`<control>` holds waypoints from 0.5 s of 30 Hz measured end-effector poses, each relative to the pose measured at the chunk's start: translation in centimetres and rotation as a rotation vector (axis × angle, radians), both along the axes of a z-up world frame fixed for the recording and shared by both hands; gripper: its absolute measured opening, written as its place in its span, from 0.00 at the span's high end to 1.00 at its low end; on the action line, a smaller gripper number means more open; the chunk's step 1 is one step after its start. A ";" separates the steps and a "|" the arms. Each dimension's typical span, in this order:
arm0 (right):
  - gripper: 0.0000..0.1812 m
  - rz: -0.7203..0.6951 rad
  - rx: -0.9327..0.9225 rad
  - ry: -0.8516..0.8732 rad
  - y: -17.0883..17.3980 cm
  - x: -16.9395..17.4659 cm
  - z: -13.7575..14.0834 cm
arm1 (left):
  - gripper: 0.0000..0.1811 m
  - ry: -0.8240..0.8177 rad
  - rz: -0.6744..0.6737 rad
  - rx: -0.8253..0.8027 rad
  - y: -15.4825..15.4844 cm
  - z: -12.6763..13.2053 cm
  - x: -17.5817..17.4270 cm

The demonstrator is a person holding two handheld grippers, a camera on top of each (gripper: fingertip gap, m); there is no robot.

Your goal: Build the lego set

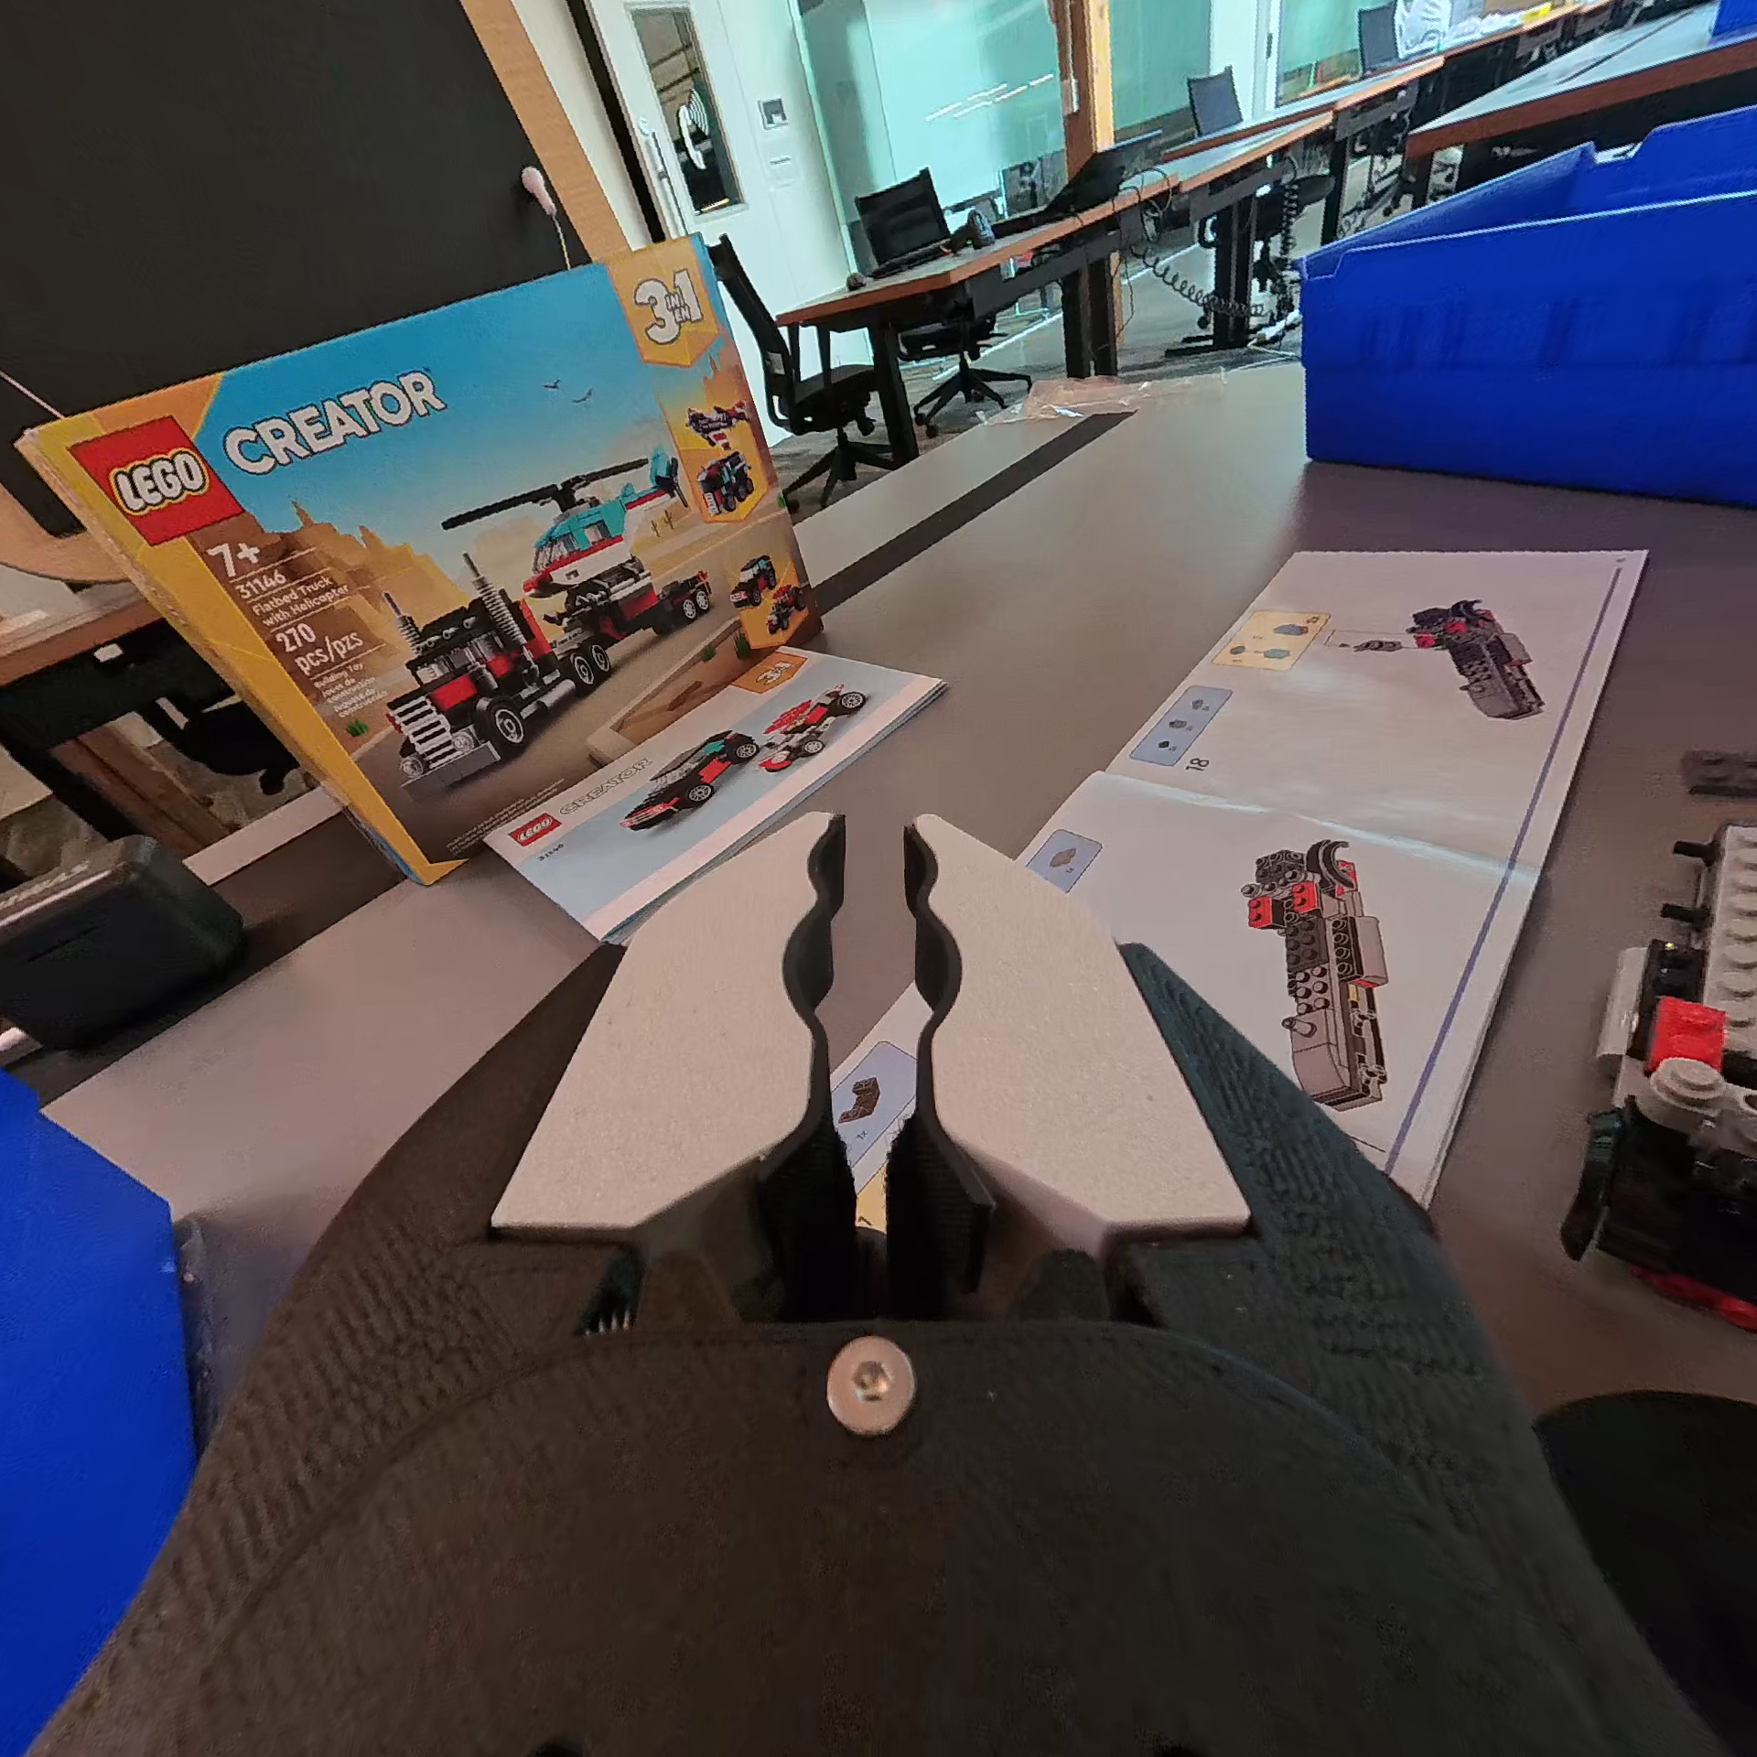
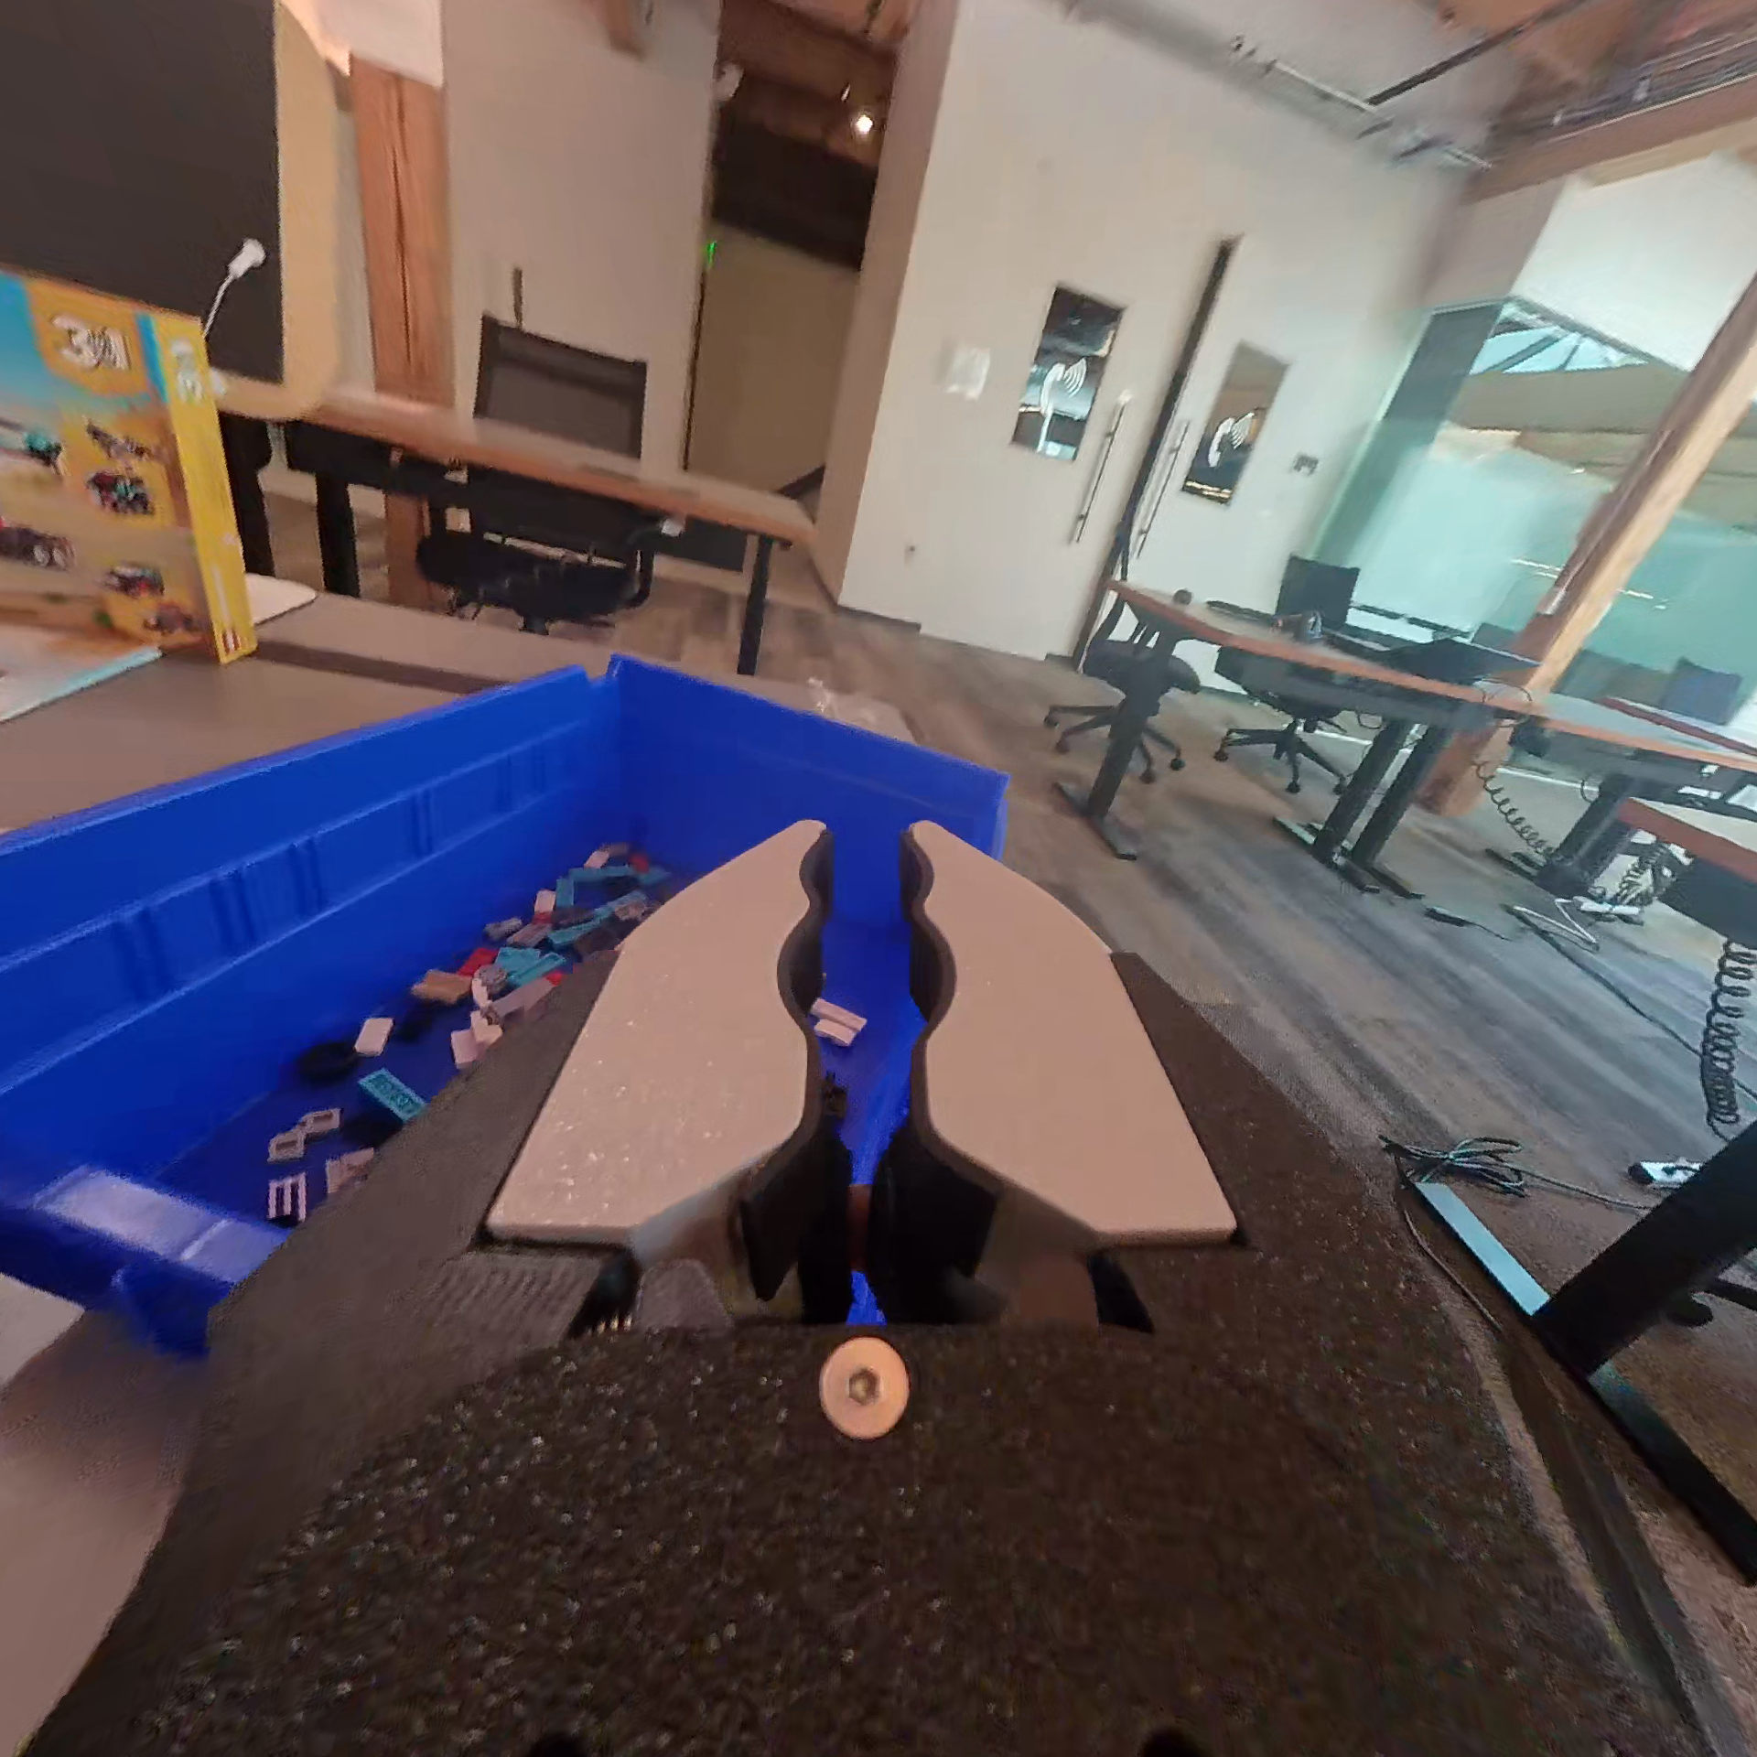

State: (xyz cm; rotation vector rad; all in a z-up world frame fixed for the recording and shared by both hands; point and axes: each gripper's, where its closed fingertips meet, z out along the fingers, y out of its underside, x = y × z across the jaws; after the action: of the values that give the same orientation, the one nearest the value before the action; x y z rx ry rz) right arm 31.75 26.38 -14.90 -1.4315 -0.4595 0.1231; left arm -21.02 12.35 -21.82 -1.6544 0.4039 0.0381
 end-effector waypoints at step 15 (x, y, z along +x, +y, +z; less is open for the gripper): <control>0.97 -0.153 0.306 0.101 -2.0 2.2 2.9 | 0.93 0.001 -0.064 -0.005 0.3 -0.4 1.0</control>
State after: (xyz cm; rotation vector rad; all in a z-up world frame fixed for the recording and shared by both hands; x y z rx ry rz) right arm 33.94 24.40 -11.98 -1.1486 -0.2709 0.0011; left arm -20.07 12.61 -22.20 -1.6458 0.4579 -0.0096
